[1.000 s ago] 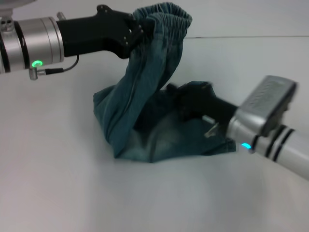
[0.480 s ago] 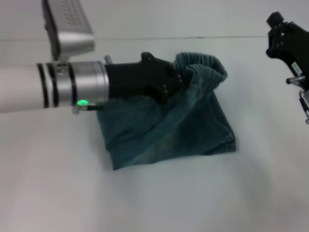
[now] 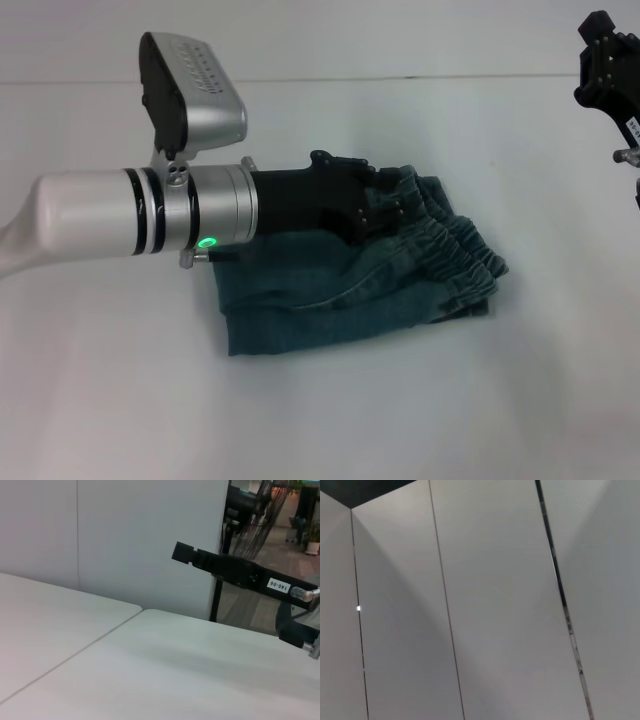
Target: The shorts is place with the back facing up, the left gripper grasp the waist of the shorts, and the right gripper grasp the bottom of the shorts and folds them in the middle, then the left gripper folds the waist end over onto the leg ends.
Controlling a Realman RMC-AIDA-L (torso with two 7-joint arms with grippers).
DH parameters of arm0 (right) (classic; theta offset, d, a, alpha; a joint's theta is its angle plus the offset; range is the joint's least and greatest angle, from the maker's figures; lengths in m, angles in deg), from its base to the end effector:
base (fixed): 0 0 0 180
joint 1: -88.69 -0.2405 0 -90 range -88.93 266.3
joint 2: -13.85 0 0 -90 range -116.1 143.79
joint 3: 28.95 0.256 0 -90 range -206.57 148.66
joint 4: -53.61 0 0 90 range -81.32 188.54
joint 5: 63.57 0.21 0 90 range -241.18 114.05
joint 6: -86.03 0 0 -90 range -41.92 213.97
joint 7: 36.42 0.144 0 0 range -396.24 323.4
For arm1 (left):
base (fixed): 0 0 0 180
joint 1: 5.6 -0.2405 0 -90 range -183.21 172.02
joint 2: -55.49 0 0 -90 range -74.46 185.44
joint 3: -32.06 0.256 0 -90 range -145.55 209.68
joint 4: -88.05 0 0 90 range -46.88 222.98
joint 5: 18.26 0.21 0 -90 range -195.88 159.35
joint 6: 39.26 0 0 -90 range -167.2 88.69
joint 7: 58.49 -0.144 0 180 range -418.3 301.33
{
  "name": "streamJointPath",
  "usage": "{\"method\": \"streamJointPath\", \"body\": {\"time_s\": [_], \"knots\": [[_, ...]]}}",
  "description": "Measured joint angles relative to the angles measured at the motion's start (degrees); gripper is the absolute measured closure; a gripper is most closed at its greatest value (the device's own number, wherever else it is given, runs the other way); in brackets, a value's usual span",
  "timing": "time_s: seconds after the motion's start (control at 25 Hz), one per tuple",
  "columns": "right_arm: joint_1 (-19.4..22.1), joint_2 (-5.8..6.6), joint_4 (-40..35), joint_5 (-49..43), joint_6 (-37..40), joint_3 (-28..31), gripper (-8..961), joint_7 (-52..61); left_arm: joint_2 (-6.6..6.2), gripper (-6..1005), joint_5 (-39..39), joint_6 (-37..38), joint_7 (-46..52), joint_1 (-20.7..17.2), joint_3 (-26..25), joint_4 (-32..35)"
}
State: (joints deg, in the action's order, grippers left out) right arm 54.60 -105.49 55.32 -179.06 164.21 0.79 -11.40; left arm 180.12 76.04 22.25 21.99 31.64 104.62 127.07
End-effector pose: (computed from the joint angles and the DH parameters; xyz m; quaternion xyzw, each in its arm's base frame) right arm 0.2773 0.3617 0.0024 -0.6888 0.2079 0.4400 0.5373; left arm -0.1618 0.3720 -0.0890 -0.9546 -0.1384 -0.2190 0.1472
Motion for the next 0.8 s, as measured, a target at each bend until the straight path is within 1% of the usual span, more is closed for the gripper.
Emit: {"method": "streamJointPath", "body": {"time_s": [0.04, 0.12, 0.2, 0.24, 0.32, 0.4, 0.48, 0.56, 0.6, 0.68, 0.76, 0.8], "knots": [[0.0, 0.17, -0.1, -0.2, 0.0, -0.1, 924, 0.5, 0.00, 774, -0.4, 0.3, 0.0, -0.3, -0.1, 0.2], [-0.4, 1.02, -1.5, -1.2, 0.1, -1.3, 922, 4.5, -0.14, 688, -1.9, 1.8, -0.1, -2.0, -0.8, 1.1], [-1.3, 2.40, -4.8, -3.0, 0.4, -4.2, 920, 11.9, -0.30, 588, -3.3, 4.2, -0.2, -4.2, -2.3, 2.6], [-1.8, 3.09, -6.7, -3.9, 0.7, -6.1, 919, 16.2, -0.34, 538, -3.8, 6.2, -0.2, -5.8, -4.1, 4.0], [-3.0, 4.82, -11.6, -5.9, 2.6, -12.4, 917, 25.5, -0.32, 453, -3.9, 9.5, -0.1, -8.5, -7.8, 6.1], [-3.8, 6.29, -16.9, -6.9, 5.9, -20.4, 916, 33.9, -0.32, 383, -3.4, 12.3, 0.1, -10.9, -12.2, 6.9], [-4.0, 6.88, -21.9, -7.0, 8.8, -27.4, 914, 39.0, -0.39, 314, -2.4, 14.2, 0.2, -12.7, -16.6, 7.0], [-4.0, 7.07, -28.3, -7.1, 11.5, -35.8, 912, 44.3, -0.50, 253, -0.5, 15.9, 0.5, -14.4, -21.2, 7.0], [-3.8, 7.08, -31.0, -7.1, 12.7, -39.7, 837, 46.5, -0.52, 227, 0.7, 16.9, 0.8, -15.2, -23.4, 7.1], [-2.8, 7.23, -37.6, -7.1, 15.4, -49.5, 687, 50.1, -0.53, 174, 3.5, 19.0, 1.5, -16.5, -27.2, 7.4], [-1.6, 7.33, -42.0, -7.1, 17.4, -56.4, 647, 51.5, -0.53, 121, 6.6, 21.3, 2.0, -17.6, -30.4, 8.0], [-0.8, 7.32, -44.3, -7.2, 18.5, -60.0, 628, 51.6, -0.56, 95, 8.2, 22.4, 2.3, -18.0, -31.2, 8.4]]}}
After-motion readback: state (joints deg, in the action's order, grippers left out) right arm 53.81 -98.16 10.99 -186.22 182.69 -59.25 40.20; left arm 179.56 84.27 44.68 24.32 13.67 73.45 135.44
